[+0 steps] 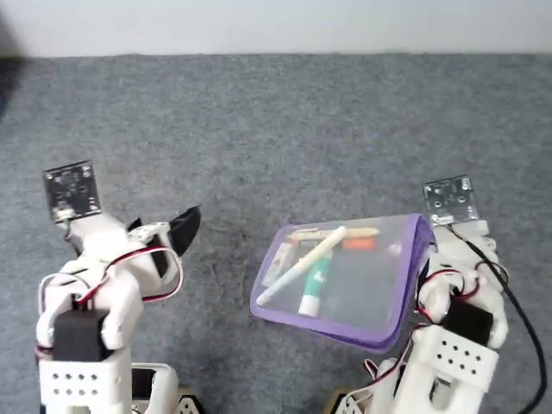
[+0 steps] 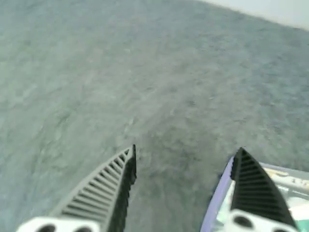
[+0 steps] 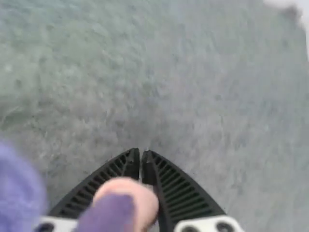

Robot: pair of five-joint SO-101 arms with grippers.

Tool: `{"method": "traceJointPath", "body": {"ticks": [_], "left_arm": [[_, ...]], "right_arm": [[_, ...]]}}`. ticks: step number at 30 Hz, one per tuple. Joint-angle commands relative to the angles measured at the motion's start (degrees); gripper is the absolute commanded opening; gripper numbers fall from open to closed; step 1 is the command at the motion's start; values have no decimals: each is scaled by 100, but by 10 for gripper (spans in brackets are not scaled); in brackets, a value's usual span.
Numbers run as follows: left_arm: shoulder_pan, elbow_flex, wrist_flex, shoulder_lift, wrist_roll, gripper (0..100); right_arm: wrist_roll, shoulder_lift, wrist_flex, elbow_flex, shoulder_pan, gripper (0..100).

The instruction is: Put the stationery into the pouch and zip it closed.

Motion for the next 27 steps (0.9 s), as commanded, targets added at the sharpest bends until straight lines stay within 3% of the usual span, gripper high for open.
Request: {"method": "traceJointPath", "body": {"ticks": [1,4,12,19,27], "left_arm": [[-202,-541,563,-79,44,306],[-413,-708,888,-79,44,306],[-967,-1015,1327,-79,44,306],[-976,-1288,1837,-79,53,306],[-976,-1446,1952,-88,62,306]], "right_arm": [[-308,-189,549,-53,136,141],[-695,-189,822,-53,92,203],[-1556,-31,699,-26,-673,204],[-2189,1534,145,-246,-752,205],[-2760,2167,2422,-1952,-760,206]]}}
